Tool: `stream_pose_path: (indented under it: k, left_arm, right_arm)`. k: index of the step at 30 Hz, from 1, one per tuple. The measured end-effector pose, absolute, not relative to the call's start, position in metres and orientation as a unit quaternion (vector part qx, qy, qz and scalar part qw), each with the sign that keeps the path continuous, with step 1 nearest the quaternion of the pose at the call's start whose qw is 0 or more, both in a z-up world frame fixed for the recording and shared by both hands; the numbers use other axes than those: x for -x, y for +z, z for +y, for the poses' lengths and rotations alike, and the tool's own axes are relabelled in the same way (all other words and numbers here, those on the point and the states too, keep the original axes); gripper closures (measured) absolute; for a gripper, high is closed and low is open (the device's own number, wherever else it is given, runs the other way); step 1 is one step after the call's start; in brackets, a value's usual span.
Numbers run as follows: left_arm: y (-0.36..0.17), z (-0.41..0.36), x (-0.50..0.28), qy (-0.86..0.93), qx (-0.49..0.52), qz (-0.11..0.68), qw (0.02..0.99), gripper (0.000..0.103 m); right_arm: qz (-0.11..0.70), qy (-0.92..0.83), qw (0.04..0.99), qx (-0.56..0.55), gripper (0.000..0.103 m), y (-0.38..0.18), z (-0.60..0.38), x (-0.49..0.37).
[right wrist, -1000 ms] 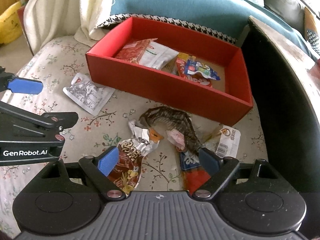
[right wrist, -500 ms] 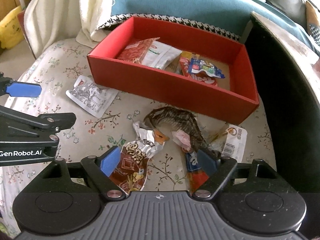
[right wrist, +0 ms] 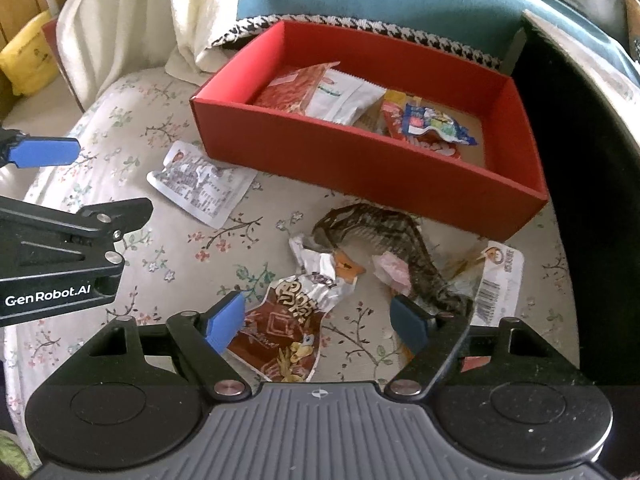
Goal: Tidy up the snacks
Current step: 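Withdraw both grippers and move them toward the wrappers left on the bed, then grasp the silver-and-brown wrapper with the left gripper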
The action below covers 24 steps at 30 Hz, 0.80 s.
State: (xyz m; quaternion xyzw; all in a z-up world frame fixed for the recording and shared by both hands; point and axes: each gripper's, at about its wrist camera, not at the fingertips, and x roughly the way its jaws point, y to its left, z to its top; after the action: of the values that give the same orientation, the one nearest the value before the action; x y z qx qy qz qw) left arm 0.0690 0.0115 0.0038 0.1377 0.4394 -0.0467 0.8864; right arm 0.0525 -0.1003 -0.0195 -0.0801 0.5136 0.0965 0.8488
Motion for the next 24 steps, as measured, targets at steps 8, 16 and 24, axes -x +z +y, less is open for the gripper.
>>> stream_pose_path:
  k: [8, 16, 24]
  left_arm:
    - [0.005, 0.025, -0.071, -0.039, -0.123, 0.444, 0.887, 0.035]
    - [0.010, 0.053, -0.078, -0.050, -0.047, 0.467, 0.882, 0.035]
    - [-0.008, 0.004, -0.086, -0.148, 0.043, 0.526, 0.836, 0.035]
  right_arm:
    - [0.530, 0.101, 0.841, 0.037, 0.025, -0.027, -0.106, -0.061]
    - [0.510, 0.066, 0.857, -0.031, 0.025, -0.011, -0.144, -0.063]
    - [0.467, 0.033, 0.882, -0.051, 0.021, 0.018, -0.179, -0.059]
